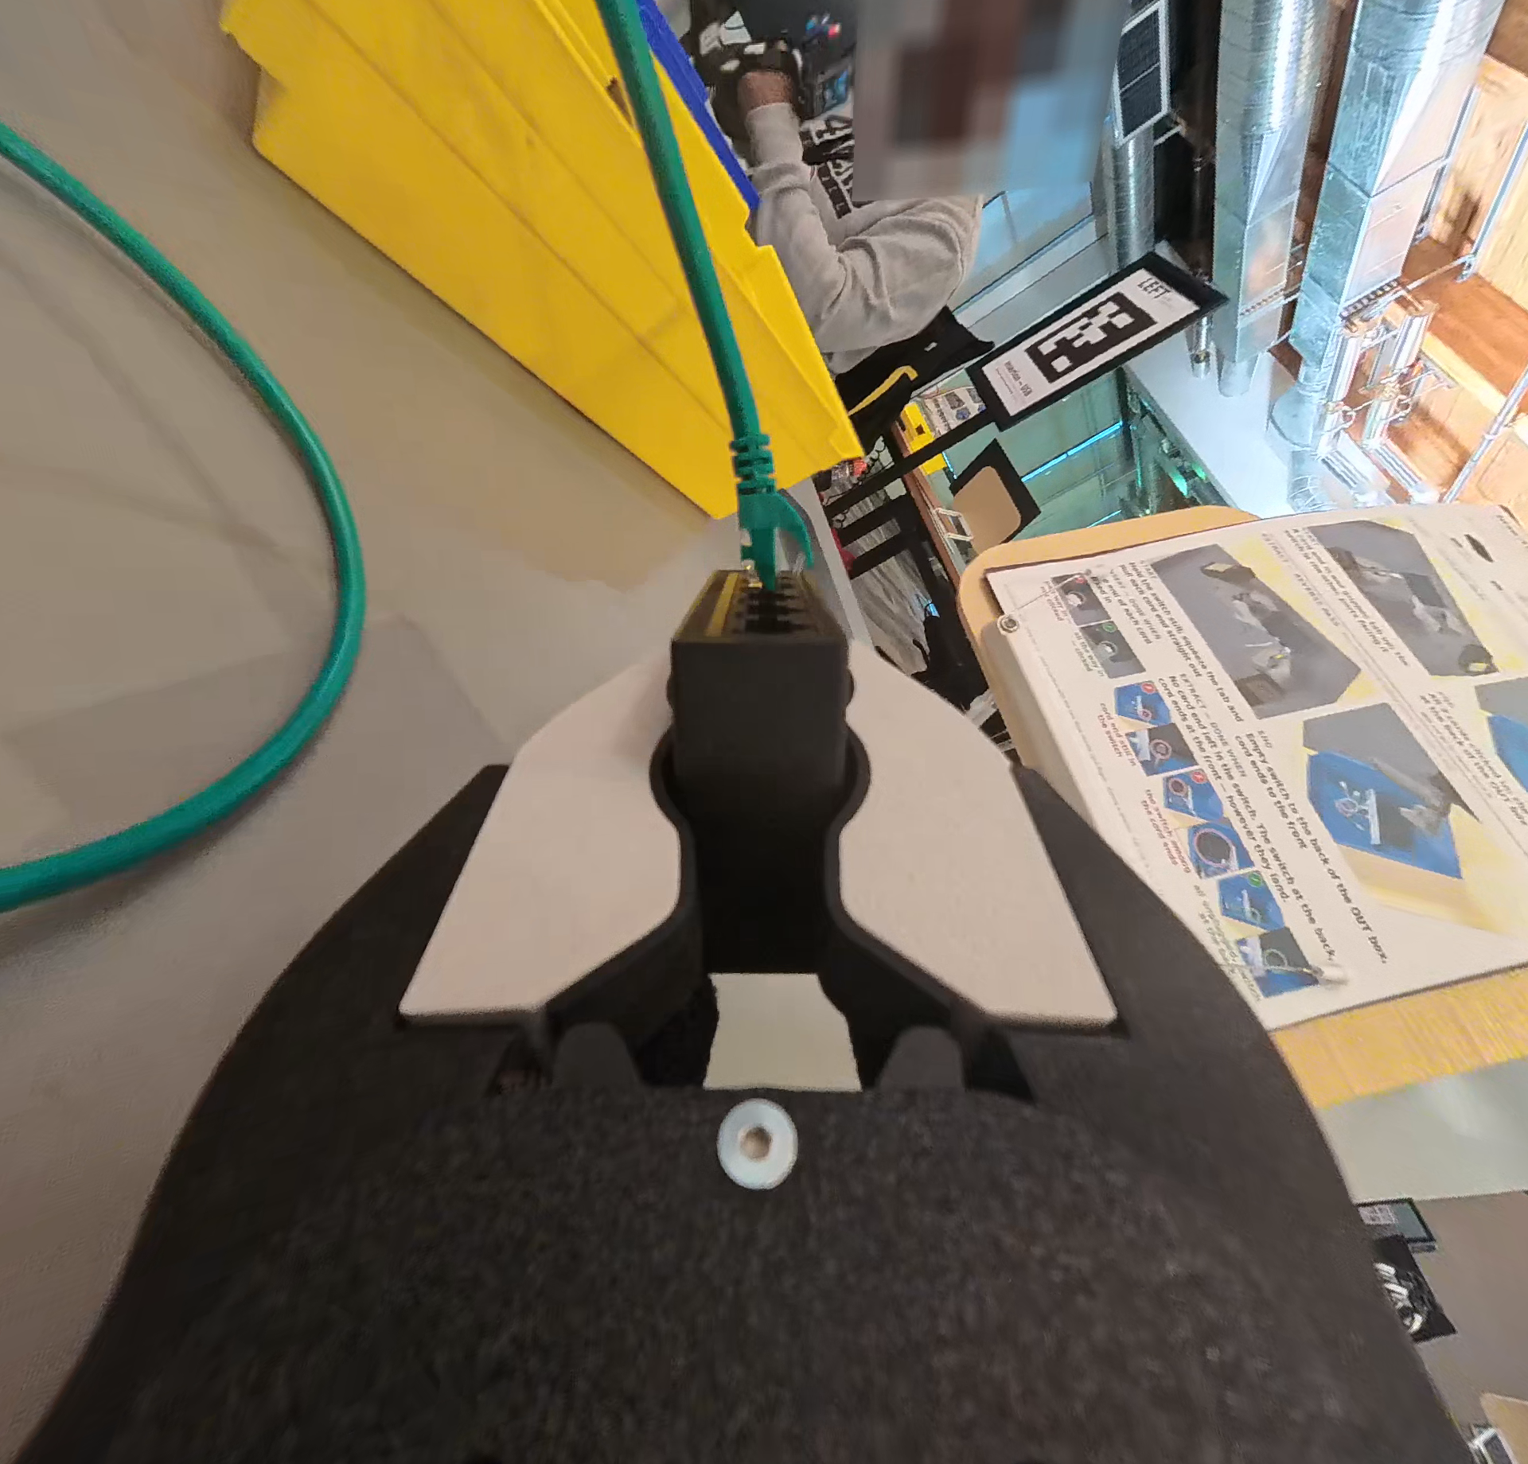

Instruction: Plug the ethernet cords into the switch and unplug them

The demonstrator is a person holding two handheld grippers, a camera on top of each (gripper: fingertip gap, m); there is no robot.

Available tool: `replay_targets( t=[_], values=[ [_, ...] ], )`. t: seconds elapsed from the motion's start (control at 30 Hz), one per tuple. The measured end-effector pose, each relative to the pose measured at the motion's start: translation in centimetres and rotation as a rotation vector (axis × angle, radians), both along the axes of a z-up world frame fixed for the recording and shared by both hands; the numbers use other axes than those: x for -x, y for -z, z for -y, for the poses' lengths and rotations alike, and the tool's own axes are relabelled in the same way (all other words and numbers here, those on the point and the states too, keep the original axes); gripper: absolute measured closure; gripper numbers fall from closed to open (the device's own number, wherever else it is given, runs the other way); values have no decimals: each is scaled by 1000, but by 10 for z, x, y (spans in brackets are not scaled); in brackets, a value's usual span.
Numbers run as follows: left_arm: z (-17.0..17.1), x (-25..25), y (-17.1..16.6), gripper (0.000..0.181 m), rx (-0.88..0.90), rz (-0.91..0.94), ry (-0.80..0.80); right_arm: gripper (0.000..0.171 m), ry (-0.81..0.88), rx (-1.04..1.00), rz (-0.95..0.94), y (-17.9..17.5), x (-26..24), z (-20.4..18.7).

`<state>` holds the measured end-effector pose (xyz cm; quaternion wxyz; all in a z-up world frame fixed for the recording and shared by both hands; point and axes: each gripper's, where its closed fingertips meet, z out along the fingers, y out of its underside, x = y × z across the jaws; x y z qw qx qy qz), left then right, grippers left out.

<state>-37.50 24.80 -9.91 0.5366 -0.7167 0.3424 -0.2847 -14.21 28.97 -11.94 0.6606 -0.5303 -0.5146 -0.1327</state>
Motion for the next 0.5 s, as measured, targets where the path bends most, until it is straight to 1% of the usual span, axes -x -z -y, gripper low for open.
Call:
replay_targets(
  t=[0.07,0.13,0.2,0.27,0.3,0.37,0.43,0.5],
  values=[
    [-7,20,-5,144,-25,14,-49,141,-1,4,24,4,2,0],
    [-12,28,-9,145,-29,32,-41,141,-4,10,47,8,5,0],
    [-13,29,-1,145,-8,13,20,141,5,11,63,10,5,0],
    [-10,29,4,156,29,-11,104,141,10,17,64,10,5,0],
    [-10,29,-3,153,22,12,146,141,13,21,63,11,5,0],
    [-14,33,-16,142,27,40,222,141,13,32,65,13,5,0],
    [-23,42,-11,141,151,-50,279,141,12,40,76,15,6,-1],
    [-33,51,-9,141,194,-141,323,141,8,44,86,17,7,-1]
  ],
)
